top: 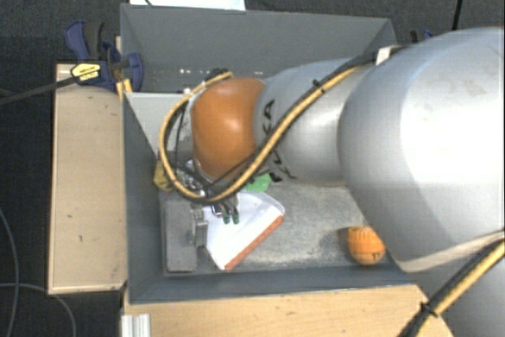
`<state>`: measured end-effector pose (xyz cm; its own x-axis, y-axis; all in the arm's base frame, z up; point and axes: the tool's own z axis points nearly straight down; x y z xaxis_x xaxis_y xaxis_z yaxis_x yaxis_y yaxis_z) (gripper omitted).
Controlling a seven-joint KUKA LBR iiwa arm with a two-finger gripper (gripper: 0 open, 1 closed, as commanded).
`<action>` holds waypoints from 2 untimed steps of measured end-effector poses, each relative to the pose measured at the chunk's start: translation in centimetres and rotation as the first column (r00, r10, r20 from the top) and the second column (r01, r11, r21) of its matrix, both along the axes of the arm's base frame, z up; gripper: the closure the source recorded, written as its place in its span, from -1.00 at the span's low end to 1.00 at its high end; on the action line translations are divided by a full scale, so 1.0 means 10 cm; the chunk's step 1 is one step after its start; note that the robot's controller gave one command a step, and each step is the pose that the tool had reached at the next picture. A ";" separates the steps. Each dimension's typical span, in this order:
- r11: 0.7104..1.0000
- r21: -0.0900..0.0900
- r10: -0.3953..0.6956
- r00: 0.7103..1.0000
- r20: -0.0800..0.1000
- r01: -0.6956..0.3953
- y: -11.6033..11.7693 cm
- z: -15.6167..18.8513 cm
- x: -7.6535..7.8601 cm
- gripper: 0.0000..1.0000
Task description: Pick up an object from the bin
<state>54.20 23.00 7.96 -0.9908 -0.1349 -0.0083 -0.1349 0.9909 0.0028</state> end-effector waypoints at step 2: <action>0.787 -0.005 -0.617 0.787 -0.012 0.617 0.13 -0.05 0.45 1.00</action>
Offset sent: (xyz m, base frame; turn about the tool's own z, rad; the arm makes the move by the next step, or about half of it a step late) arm 0.0000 0.0000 0.0000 0.0000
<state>58.75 24.32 7.51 -0.8628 0.5055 0.0041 0.5055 0.8628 -0.0001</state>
